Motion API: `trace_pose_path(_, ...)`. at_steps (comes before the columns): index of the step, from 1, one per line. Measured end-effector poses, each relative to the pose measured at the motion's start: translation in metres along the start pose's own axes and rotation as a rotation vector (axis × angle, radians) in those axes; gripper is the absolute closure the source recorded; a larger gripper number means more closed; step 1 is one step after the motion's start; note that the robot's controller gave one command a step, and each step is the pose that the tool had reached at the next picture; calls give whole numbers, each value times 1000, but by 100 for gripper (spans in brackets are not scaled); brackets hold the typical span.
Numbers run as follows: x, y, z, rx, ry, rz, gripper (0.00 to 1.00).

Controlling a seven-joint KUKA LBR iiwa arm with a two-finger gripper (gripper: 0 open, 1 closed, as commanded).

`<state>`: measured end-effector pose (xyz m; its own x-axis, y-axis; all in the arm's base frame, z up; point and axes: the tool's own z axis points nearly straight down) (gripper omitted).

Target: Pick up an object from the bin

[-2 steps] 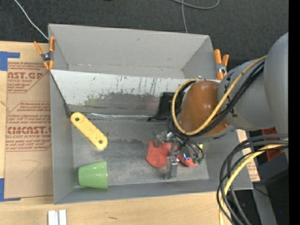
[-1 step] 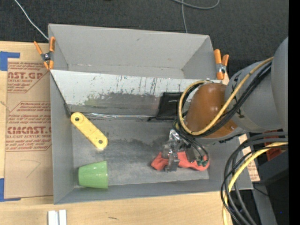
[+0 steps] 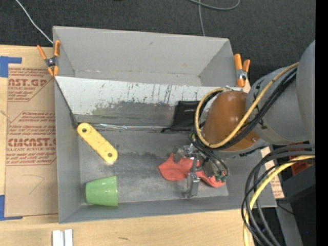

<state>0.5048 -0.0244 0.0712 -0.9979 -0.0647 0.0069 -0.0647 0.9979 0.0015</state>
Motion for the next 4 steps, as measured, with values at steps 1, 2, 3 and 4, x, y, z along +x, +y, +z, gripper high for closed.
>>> trace_pose_path(1, 0, 0, 0, 0, 0, 0, 0)
trace_pose_path(2, -32, -8, -28, -1, -1, 87, 100)
trace_pose_path(3, -32, -8, -28, 0, -1, 87, 0)
trace_pose_path(4, -32, -8, -28, 0, -1, 87, 0)
